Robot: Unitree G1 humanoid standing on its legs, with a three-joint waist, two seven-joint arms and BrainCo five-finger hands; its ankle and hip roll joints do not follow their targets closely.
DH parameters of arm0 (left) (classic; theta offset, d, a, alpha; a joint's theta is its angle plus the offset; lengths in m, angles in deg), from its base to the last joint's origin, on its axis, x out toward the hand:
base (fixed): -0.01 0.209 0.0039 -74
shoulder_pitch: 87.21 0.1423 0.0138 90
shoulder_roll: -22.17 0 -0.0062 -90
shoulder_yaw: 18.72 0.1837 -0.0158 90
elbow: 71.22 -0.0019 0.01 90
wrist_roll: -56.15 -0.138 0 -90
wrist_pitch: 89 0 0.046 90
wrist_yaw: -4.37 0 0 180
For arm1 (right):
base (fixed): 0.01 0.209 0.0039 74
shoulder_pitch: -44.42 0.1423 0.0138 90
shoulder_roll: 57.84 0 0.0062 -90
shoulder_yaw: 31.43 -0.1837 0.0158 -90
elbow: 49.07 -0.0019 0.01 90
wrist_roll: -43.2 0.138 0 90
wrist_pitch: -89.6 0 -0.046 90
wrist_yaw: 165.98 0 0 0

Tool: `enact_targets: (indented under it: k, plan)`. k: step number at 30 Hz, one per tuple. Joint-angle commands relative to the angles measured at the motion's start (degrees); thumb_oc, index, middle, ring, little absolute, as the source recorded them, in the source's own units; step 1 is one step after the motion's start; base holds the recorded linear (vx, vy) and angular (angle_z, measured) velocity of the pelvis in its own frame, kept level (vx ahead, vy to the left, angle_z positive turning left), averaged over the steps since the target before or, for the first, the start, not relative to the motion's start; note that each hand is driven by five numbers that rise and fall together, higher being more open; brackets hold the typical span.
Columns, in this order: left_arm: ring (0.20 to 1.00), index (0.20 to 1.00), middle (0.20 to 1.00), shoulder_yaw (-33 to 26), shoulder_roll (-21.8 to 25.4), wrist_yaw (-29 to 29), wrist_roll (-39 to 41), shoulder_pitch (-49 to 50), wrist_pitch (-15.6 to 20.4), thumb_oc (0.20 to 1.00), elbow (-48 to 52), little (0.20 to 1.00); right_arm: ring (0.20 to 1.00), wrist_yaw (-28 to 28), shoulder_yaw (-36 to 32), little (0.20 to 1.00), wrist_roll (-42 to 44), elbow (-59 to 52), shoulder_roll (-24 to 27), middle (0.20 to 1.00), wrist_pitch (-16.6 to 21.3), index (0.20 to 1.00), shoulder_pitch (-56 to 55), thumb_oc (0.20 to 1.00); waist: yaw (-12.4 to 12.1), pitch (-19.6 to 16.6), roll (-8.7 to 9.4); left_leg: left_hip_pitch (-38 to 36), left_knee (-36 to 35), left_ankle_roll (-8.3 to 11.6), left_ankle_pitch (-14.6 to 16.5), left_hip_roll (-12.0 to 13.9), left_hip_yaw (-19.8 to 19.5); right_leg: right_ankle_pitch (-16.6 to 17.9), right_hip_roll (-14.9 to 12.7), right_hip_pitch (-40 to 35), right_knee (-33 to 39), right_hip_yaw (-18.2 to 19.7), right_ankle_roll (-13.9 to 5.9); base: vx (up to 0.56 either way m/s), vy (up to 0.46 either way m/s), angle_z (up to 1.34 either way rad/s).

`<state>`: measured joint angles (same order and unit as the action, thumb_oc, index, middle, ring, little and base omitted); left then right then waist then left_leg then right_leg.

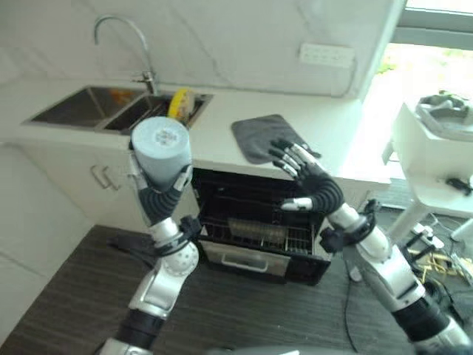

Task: Place the dishes in the dishwasher.

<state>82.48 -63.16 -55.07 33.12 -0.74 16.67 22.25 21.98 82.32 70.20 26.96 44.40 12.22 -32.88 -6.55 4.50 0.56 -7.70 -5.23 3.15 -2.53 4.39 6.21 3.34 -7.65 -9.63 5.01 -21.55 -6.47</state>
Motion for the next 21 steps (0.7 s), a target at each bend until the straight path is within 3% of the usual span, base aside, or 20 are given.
enact_targets:
  k: [1, 6, 10, 14, 21]
  plan:
    - [0.2, 0.2, 0.2, -0.52, 4.0, -3.13, -4.79, -6.47, -1.34, 0.2, 1.36, 0.2, 1.0, -1.98, 0.95, 1.0, 4.9, -1.72, -2.35, 1.0, -0.14, 1.0, 4.11, 1.0, 0.32, 0.16, 3.18, -0.44, 0.23, -0.02, 2.48, -2.33, -1.28, -2.31, 0.05, -2.02, -0.53, 1.54, -0.16, 0.02, -0.08, 0.39]
    - [0.2, 0.2, 0.2, -0.72, 4.48, -8.12, -6.48, -7.46, -6.89, 0.2, 0.03, 0.2, 1.0, -3.73, 4.78, 1.0, 6.03, -2.71, -4.85, 1.0, -2.96, 1.0, 8.87, 1.0, -2.29, -0.12, 3.47, 0.61, 0.23, 0.72, 1.61, -2.12, -3.5, -3.36, 0.63, -2.89, -0.77, -0.93, 0.5, 0.02, -0.075, 0.3]
    - [0.2, 0.2, 0.2, 0.46, 4.28, -8.22, -8.31, -8.74, -7.43, 0.2, -1.6, 0.2, 1.0, -6.96, 7.48, 1.0, 5.53, -2.15, -6.89, 1.0, -4.84, 1.0, 12.35, 1.0, -3.93, 0.0, 3.8, 1.19, 0.23, 1.12, 1.01, -2.03, -4.9, -3.84, 1.09, -3.41, -1.01, -2.24, 0.99, 0.01, -0.078, 0.25]
    - [0.2, 0.2, 0.2, 1.54, 4.23, -8.9, -8.46, -9.4, -7.31, 0.2, -2.39, 0.2, 1.0, -9.75, 9.2, 1.0, 2.57, -1.26, -8.12, 1.0, -4.32, 1.0, 15.18, 1.0, -4.89, 0.14, 3.77, 1.5, 0.23, 1.39, 0.63, -1.92, -5.29, -3.78, 1.2, -3.94, -0.67, -3.18, 1.13, 0.0, -0.036, 0.1]
    - [0.2, 0.2, 0.2, 4.21, 3.93, -5.8, -9.09, -10.89, -6.26, 0.2, -1.03, 0.2, 1.0, -13.99, 10.4, 1.0, 0.79, -0.67, -9.5, 1.0, -6.37, 1.0, 19.0, 1.0, -5.86, 0.4, 3.56, 1.97, 0.26, 1.51, 0.35, -1.87, -5.83, -3.65, 1.12, -4.01, -0.67, -3.5, 1.25, 0.0, -0.017, 0.09]
